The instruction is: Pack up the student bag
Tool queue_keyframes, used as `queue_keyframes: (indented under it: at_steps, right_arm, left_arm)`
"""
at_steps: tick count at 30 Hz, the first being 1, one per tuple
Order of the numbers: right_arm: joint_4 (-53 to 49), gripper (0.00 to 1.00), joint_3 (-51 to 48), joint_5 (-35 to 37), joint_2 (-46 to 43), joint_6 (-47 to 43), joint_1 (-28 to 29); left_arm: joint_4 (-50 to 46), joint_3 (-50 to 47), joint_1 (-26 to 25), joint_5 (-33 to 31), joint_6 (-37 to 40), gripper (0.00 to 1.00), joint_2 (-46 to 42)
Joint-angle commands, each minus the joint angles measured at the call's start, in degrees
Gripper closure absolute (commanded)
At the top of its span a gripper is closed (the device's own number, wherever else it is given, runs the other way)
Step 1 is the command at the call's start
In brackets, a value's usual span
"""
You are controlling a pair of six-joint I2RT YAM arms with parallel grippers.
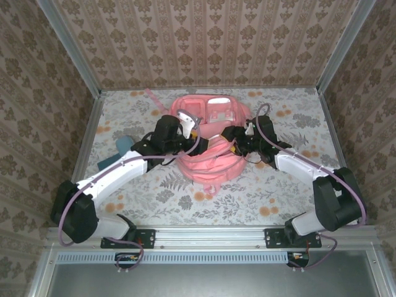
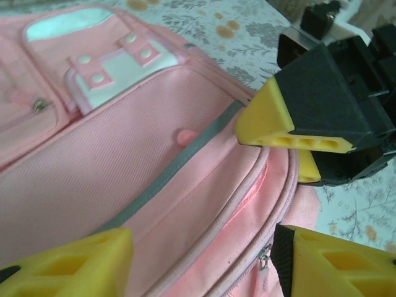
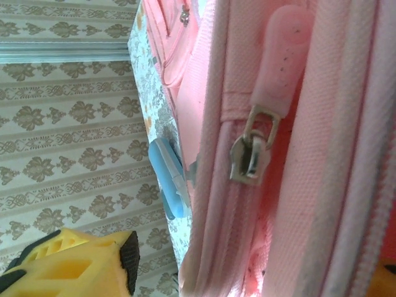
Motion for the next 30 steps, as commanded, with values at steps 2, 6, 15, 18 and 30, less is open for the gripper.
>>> queue_keyframes:
  at_steps: [2,6,15,18,30]
  right_arm:
    - [2.2,0.52,2.8,-1.0,1.5,0.5,0.5]
    - [2.0,0.62,3.9,-1.7,2.4,0.2,0.9]
    - [1.2,0.71,4.8,-1.8,2.1,-0.2,1.6]
    - [0.8,0.72,4.8,-1.7,1.7,-0.2,1.7]
    - [1.0,0.75,4.4,-2.2,1.1,1.0,2.3]
  left_arm:
    - [-6.3,-1.2,-1.6,-0.3,-12.1,0.37,-0.9]
    - [-7.9,-1.4,-4.7,0.7,-17.0,0.37,-0.1]
    - [-4.9,-1.7,-9.3,0.8,-19.6,0.53,4.4]
    - [-4.6,-2.0,-9.3,0.5,-20.4,0.59,5.5]
    - [-2.8,-1.6,-9.4,-3.0,-20.8,0.65,9.6]
